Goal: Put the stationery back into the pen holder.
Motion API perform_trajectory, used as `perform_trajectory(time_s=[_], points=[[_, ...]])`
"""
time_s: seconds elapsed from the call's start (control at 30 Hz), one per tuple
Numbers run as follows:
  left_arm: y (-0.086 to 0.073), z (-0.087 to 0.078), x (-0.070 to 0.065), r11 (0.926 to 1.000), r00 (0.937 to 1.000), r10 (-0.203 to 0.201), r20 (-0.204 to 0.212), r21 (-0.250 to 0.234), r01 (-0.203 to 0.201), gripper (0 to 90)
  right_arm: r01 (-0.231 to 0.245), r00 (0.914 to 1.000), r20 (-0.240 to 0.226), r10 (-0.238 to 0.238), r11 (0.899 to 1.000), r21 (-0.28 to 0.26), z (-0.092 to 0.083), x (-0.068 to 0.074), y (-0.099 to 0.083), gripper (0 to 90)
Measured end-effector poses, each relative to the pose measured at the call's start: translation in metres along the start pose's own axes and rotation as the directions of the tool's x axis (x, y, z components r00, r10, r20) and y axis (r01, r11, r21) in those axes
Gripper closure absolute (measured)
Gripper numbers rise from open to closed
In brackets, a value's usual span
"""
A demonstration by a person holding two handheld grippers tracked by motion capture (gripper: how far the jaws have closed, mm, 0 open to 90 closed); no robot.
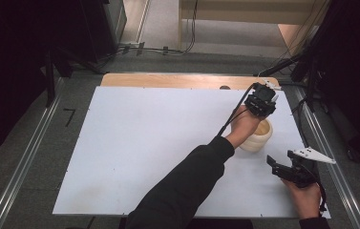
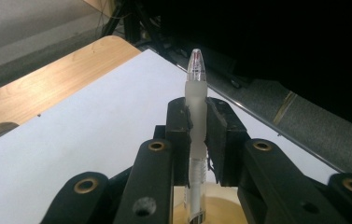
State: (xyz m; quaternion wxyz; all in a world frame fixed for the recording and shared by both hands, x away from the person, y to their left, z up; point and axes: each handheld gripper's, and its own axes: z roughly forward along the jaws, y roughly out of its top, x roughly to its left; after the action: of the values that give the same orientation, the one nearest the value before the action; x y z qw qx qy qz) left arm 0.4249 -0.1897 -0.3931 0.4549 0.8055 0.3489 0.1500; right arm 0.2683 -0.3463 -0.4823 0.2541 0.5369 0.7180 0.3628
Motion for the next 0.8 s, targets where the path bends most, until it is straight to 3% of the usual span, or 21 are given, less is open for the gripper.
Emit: perform_trajectory(time_s=[0.27, 0.8], points=[[-0.008, -0.005, 0.001, 0.9998, 0.9998, -0.013, 0.018, 0.016, 0.012, 75.3, -0.001, 1.0, -0.001, 0.001, 1.0, 0.006, 0.001, 0.001, 0.0, 16.3], [-0.029, -0.024, 0.01, 0.9976, 0.9965, -0.057, 0.06, 0.043, 0.055, 37.0, 0.008, 1.0, -0.001, -0.008, 1.0, 0.016, 0.003, 0.002, 0.0, 16.3]])
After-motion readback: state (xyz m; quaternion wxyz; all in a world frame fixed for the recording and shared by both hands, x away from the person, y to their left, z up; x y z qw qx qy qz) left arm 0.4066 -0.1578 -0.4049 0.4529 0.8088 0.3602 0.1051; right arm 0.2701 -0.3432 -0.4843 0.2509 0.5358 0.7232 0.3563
